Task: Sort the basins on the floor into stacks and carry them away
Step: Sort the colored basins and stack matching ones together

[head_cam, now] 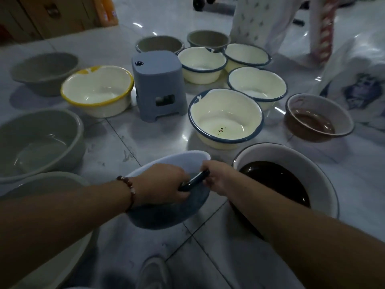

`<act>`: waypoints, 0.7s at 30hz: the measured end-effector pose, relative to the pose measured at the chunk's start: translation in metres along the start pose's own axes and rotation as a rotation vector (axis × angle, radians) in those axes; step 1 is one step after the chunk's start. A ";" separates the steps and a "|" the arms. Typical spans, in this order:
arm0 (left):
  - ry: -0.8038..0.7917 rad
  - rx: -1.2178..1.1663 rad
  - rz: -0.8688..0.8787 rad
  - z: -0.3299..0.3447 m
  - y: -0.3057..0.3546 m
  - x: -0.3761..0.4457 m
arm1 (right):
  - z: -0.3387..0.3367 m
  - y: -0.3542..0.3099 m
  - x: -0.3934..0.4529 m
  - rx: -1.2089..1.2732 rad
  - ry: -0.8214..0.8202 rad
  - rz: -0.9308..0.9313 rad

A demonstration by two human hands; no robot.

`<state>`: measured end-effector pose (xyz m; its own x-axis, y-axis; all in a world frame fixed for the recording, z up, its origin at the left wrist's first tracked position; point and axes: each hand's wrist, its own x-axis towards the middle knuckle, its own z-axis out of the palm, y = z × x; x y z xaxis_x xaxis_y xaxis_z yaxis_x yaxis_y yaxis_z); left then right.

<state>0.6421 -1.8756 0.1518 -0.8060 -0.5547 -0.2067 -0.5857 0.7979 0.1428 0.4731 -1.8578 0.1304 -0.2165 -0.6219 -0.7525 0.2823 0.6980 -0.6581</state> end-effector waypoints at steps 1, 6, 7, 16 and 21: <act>0.020 -0.031 -0.005 -0.009 0.017 0.003 | -0.012 -0.008 -0.012 0.009 0.000 -0.028; 0.223 -0.087 0.020 -0.052 0.080 0.018 | -0.078 -0.040 -0.067 0.094 0.080 -0.206; 0.256 -0.093 0.027 -0.057 0.087 0.023 | -0.094 -0.044 -0.076 0.152 0.110 -0.238; 0.174 0.153 0.042 -0.022 0.095 0.062 | -0.266 -0.013 -0.106 0.780 0.328 -0.237; -0.205 -0.125 -0.125 0.012 0.112 0.078 | -0.283 0.039 -0.079 0.802 0.447 -0.152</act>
<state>0.5146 -1.8265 0.1406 -0.6997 -0.5777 -0.4204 -0.6961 0.6836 0.2193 0.2372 -1.6810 0.1567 -0.5965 -0.3758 -0.7092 0.7472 0.0627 -0.6617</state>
